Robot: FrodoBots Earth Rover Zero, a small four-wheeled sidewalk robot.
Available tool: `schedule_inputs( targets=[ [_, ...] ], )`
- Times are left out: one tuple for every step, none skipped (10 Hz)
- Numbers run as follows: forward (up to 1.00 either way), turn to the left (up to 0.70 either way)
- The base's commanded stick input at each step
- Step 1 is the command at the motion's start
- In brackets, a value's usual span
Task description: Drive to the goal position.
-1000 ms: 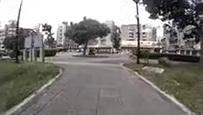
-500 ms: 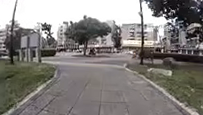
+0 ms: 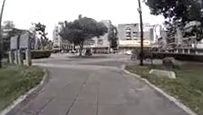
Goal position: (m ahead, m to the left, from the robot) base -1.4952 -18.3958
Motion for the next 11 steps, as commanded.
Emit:
schedule_inputs(
  targets=[
    [0.85, 0.0],
    [0.85, 0.0],
    [0.85, 0.0],
    [0.85, 0.0],
    [0.85, 0.0],
    [0.85, 0.0],
    [0.85, 0.0],
    [0.85, 0.0],
    [0.85, 0.0],
    [0.85, 0.0],
    [0.85, 0.0]
  ],
)
